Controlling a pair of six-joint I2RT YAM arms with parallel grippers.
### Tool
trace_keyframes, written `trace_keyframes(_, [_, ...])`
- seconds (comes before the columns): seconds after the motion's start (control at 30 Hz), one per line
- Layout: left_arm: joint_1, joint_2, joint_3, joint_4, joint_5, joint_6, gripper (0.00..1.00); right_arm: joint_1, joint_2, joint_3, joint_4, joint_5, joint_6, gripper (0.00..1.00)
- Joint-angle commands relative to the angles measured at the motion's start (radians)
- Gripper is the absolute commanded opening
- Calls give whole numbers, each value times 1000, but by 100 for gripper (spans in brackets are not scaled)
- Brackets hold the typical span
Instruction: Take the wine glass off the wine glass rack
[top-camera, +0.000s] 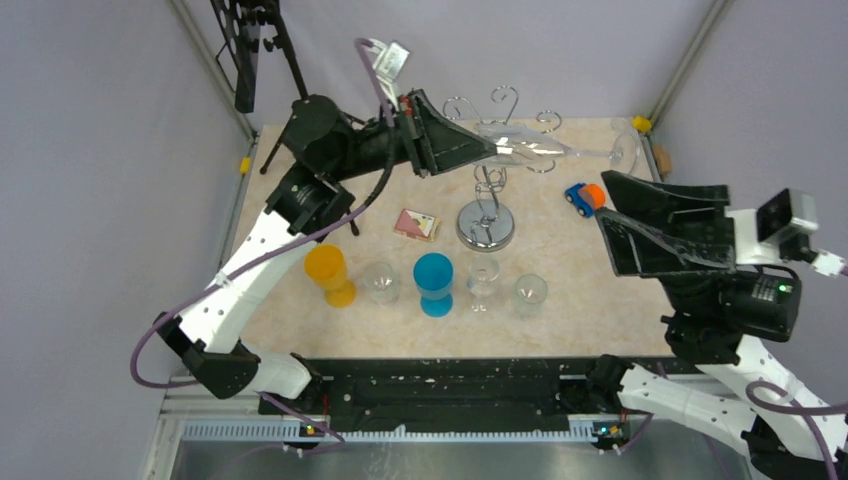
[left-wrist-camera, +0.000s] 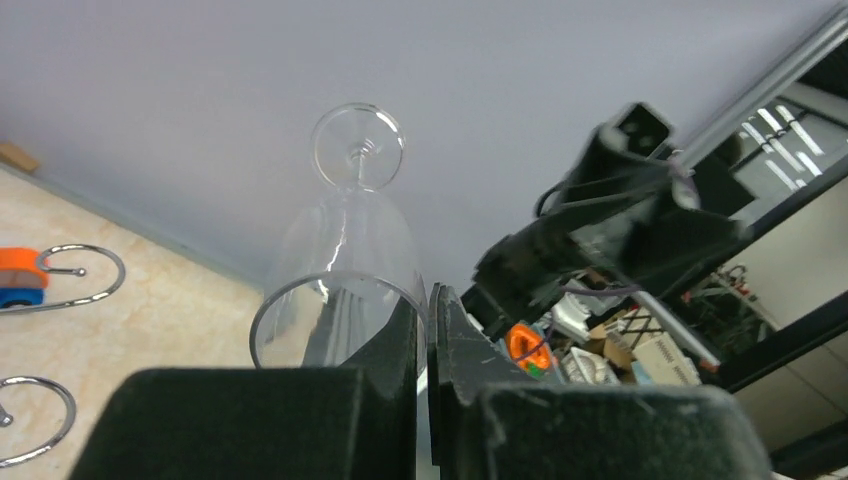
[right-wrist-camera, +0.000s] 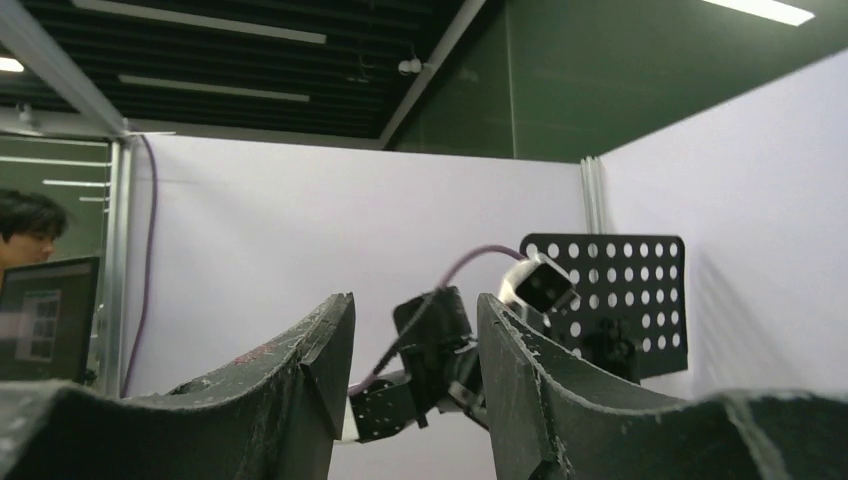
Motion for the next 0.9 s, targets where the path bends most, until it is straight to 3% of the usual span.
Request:
trace_keyframes(0.0, [-88,62,108,-170,-75,234,0,5,-49,54,-115,-90,-106,49])
trace_keyframes(0.2, [-249,203,232,-518,-279,587,0,6,-116,13,-58,45,-147,48])
trace_keyframes(0.33, [-322,301,274,-652,-388,713,0,6,-156,-7,-18,109,-173,47])
trace_keyframes(0.87, [-512,554,379,-830,-564,1086,0,5,-248,-22,-68,277,-225,45])
